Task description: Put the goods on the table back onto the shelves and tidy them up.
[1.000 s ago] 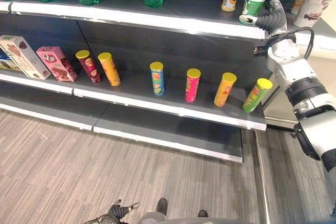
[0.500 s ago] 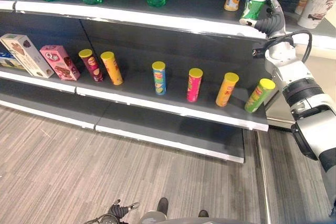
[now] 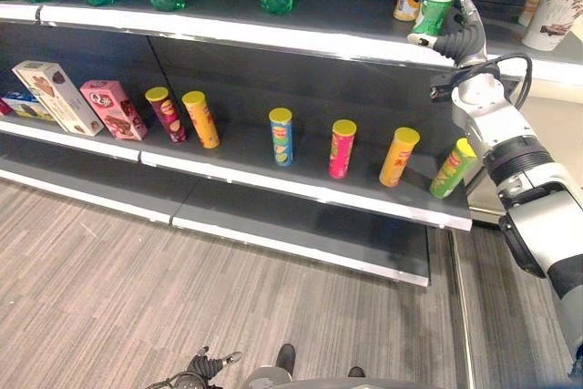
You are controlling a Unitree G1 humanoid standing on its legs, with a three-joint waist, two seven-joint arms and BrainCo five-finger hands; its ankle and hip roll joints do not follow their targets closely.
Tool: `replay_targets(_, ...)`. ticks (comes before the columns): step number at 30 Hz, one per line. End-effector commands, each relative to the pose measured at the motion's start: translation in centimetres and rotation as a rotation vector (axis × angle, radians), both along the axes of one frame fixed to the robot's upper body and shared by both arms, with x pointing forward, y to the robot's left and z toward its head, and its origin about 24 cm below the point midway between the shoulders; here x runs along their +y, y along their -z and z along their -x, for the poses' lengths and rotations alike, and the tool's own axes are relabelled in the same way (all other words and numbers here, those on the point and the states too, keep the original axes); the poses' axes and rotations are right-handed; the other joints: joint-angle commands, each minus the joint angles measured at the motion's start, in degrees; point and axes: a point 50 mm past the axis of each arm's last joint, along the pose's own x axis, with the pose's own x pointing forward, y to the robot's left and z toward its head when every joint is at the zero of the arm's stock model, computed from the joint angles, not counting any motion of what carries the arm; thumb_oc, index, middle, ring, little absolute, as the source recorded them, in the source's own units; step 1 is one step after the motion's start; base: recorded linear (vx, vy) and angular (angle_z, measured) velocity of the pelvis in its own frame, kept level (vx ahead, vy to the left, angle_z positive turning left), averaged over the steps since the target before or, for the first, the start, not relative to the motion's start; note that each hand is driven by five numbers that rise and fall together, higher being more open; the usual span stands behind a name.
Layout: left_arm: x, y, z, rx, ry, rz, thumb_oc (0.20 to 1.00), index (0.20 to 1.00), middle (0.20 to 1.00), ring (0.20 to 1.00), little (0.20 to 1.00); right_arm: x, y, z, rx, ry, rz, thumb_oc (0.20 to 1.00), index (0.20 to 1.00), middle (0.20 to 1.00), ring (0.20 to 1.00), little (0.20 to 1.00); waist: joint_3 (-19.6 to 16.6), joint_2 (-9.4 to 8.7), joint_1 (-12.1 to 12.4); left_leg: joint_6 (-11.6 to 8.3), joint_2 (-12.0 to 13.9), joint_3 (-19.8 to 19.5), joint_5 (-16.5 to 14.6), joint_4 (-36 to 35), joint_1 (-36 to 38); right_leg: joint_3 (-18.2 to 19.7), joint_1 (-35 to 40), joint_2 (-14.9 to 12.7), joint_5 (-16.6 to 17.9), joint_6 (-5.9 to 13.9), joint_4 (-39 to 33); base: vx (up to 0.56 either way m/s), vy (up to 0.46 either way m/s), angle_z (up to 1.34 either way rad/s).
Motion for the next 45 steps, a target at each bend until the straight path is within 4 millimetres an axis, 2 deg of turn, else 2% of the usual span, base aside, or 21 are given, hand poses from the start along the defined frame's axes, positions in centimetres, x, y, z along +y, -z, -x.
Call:
replay_targets(1,1.3,-0.7,-1.9,-0.031,0.009,-0.054,1.000,1.000,1.000,1.000,1.000,1.4,-2.7,-0.2,-0.065,-0.024,0.024,1.000,1.000,1.000,1.000,1.000,0.9,-2.57,2.2,-2.47,1.1,1.2,-7.7,0.0,4.1,-0.8,1.8,-4.7,-2.5,5.84,0.5,0.00,0.000,0.00)
replay_targets(15,1.2,-0.7,-2.0,-0.036,0.005,-0.049,1.000,1.000,1.000,1.000,1.000,2.8,-2.8,-0.3,-0.062,-0.073,0.044,1.000,1.000,1.000,1.000,1.000,0.9,-2.82,2.6,-2.58,1.2,1.0,-7.5,0.0,4.0,-1.1,2.0,-4.6,-2.5,5.67,0.5,0.00,0.000,0.00)
replay_targets(34,1.1,-0.6,-2.0,-0.031,0.008,-0.052,1.000,1.000,1.000,1.000,1.000,2.1,-2.5,-0.5,-0.048,-0.006,0.094,1.000,1.000,1.000,1.000,1.000,0.8,-2.79,2.5,-2.61,1.3,1.1,-7.6,0.0,3.9,-1.4,1.9,-4.6,-2.6,5.64,0.5,0.00,0.000,0.00)
replay_targets(36,1.0,-0.6,-2.0,-0.032,0.010,-0.054,1.000,1.000,1.000,1.000,1.000,1.9,-3.0,-0.3,-0.075,0.013,0.114,1.000,1.000,1.000,1.000,1.000,0.8,-2.72,2.3,-2.57,1.3,1.1,-7.6,0.0,3.8,-1.4,1.8,-4.6,-2.5,5.66,0.5,0.00,0.000,0.00)
replay_targets(40,0.8,-0.6,-2.2,-0.041,0.000,-0.059,1.000,1.000,1.000,1.000,1.000,1.7,-5.1,0.7,-0.207,0.047,0.179,1.000,1.000,1.000,1.000,1.000,1.1,-2.53,1.8,-2.46,1.3,1.3,-7.6,0.0,3.8,-1.2,1.6,-4.6,-2.5,5.72,0.5,0.00,0.000,0.00)
replay_targets(45,1.0,-0.5,-1.7,-0.028,-0.019,-0.066,1.000,1.000,1.000,1.000,1.000,0.4,-8.9,4.6,-0.467,0.021,0.236,1.000,1.000,1.000,1.000,1.000,1.4,-2.46,0.7,-2.31,1.3,1.6,-7.9,0.0,3.9,-1.0,1.4,-4.8,-2.6,5.93,0.5,0.00,0.007,0.01)
